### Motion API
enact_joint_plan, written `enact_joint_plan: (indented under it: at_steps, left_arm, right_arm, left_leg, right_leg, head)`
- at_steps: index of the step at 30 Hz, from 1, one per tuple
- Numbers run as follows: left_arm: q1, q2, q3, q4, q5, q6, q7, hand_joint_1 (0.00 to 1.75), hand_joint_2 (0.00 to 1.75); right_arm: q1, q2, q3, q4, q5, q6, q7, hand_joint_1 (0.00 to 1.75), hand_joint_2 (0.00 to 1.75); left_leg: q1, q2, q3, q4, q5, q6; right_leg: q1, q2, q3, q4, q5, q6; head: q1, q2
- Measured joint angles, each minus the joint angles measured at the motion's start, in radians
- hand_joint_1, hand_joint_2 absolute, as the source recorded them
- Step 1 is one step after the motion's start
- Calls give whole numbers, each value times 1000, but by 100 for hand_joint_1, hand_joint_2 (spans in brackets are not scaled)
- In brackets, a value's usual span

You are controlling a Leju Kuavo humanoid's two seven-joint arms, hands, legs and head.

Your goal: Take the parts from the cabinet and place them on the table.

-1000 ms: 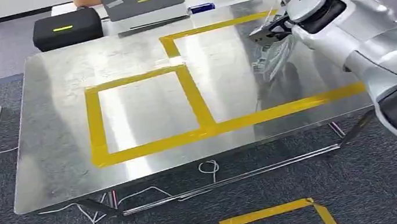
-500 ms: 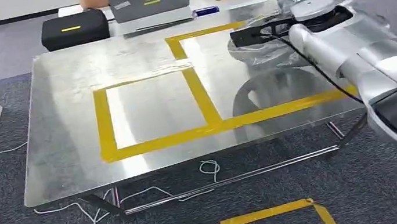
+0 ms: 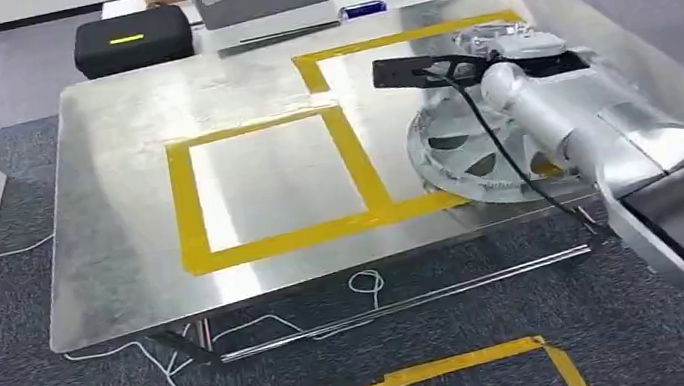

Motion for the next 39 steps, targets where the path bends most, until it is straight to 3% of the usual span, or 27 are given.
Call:
enact_joint_plan:
  at_steps: [2,3,5,6,7,9,11,13,16,17,19,20,21,22,23,24,26,27,28,31,33,34,36,37,39]
  left_arm:
    - [0,2,0,0,0,0,0,0,0]
    - [0,2,0,0,0,0,0,0,0]
    - [0,3,0,0,1,0,0,0,0]
    - [0,3,0,0,1,0,0,0,0]
    - [0,3,0,0,1,0,0,0,0]
    - [0,3,0,0,1,0,0,0,0]
    - [0,3,0,0,1,0,0,0,0]
    - [-1,3,0,0,1,0,0,0,0]
    - [0,2,0,0,1,0,0,0,0]
    - [0,2,0,0,1,0,0,0,0]
    - [-1,1,0,0,1,0,0,0,0]
    - [-1,1,0,0,0,0,0,0,0]
    - [-1,1,0,0,0,0,0,0,0]
    - [-1,1,0,0,0,-1,0,0,0]
    - [-1,1,0,0,0,-2,0,0,0]
    - [-1,1,0,0,0,-3,0,0,0]
    - [-1,1,0,0,0,-4,0,0,0]
    - [-1,1,0,0,0,-5,0,0,0]
    - [-2,1,0,0,0,-5,0,0,0]
    - [-1,2,0,0,2,-8,-3,0,0]
    - [-1,3,0,0,3,-9,-6,0,0]
    - [-1,3,0,0,3,-10,-8,0,0]
    - [0,4,0,0,6,-11,-13,0,0]
    - [0,4,1,0,8,-11,-15,0,0]
    - [2,4,1,0,13,-11,-18,0,0]
  right_arm:
    - [1,8,-15,0,-8,0,-1,0,0]
    - [-2,13,-20,0,-10,0,-1,0,0]
    - [-4,26,-30,0,-14,2,-3,0,0]
    - [-2,30,-32,0,-15,3,-3,0,0]
    - [1,33,-34,0,-15,3,-3,0,0]
    - [4,35,-40,0,-16,3,-3,0,0]
    - [0,38,-43,0,-17,3,-3,0,0]
    - [-5,39,-47,0,-17,3,-3,0,0]
    - [-3,39,-48,0,-17,3,-3,0,0]
    - [-4,39,-50,0,-17,3,-3,0,0]
    - [-11,39,-56,0,-23,-4,-6,0,0]
    - [-10,40,-58,0,-25,-9,-8,0,0]
    - [-9,40,-59,0,-28,-12,-12,0,0]
    - [-6,40,-61,0,-30,-17,-12,0,0]
    - [-5,40,-63,0,-31,-20,-12,0,0]
    - [-7,42,-63,0,-32,-23,-13,0,0]
    - [-13,45,-66,-3,-35,-29,-15,0,0]
    - [-14,46,-69,-5,-35,-36,-17,0,0]
    - [-16,50,-70,-7,-35,-41,-21,0,0]
    - [-5,53,-82,-13,-70,-107,-83,0,0]
    - [-8,53,-105,-32,-108,-164,-136,0,0]
    - [-10,53,-117,-43,-131,-187,-163,0,0]
    - [-5,53,-151,-62,-196,-238,-223,0,0]
    - [3,53,-170,-72,-228,-257,-243,0,0]
    - [22,53,-210,-101,-291,-286,-312,0,0]
  left_leg:
    - [-3,-1,-1,9,-17,-12]
    - [-1,1,-17,44,-43,-21]
    - [9,1,-90,200,-114,-32]
    - [13,1,-128,270,-134,-37]
    - [15,1,-147,297,-132,-39]
    - [21,2,-123,229,-64,-43]
    - [24,3,-42,55,32,-40]
    - [20,3,-16,-3,18,-30]
    - [15,3,-19,-4,21,-14]
    - [22,4,-14,-14,28,-4]
    - [21,5,-15,-13,28,2]
    - [19,5,-15,-13,27,4]
    - [18,5,-15,-13,27,6]
    - [18,5,-15,-13,27,6]
    - [18,4,-14,-13,27,6]
    - [18,2,-14,-12,26,6]
    - [18,1,-12,-9,23,2]
    - [15,1,-14,-7,20,-3]
    - [10,1,-20,1,19,-7]
    - [13,1,-20,-5,27,-21]
    - [13,3,-31,18,-2,-32]
    - [14,3,-53,70,-34,-37]
    - [17,3,-126,229,-102,-42]
    - [17,3,-154,284,-116,-43]
    - [17,3,-156,280,-90,-41]
  right_leg:
    - [-11,-3,12,-16,5,-7]
    - [-13,-3,14,-20,5,-10]
    - [-13,-2,16,-19,4,-12]
    - [-13,-2,16,-19,3,-13]
    - [-13,-2,17,-18,2,-13]
    - [-14,-2,18,-17,1,-12]
    - [-14,-2,21,-15,-2,-7]
    - [-8,1,14,-11,-3,2]
    - [-12,-2,13,-18,2,20]
    - [-15,-2,1,-11,-6,25]
    - [-14,-1,-42,89,-68,28]
    - [-14,-1,-82,176,-106,30]
    - [-14,-1,-118,252,-132,32]
    - [-15,-1,-142,298,-141,33]
    - [-15,-1,-142,294,-124,32]
    - [-15,-1,-120,244,-89,31]
    - [-15,-2,-32,67,-4,27]
    - [-13,-3,-3,9,-5,24]
    - [-12,-1,15,-12,-9,21]
    - [-7,0,8,-5,-5,9]
    - [-15,-1,13,-14,1,-3]
    - [-16,-1,14,-14,0,-9]
    - [-14,-1,15,-14,-1,-10]
    - [-14,-1,15,-13,-1,-11]
    - [-13,0,16,-13,-2,-11]
  head:
    - [-1,0]
    - [-5,0]
    - [-6,0]
    - [-4,0]
    - [-5,0]
    - [-5,0]
    - [-5,0]
    - [-3,0]
    - [-3,0]
    - [-3,0]
    - [3,0]
    - [1,0]
    - [3,0]
    - [3,0]
    - [3,0]
    - [3,0]
    - [3,0]
    - [2,0]
    - [3,0]
    - [1,0]
    - [-2,0]
    - [-8,0]
    - [-7,0]
    - [-6,0]
    - [-7,0]
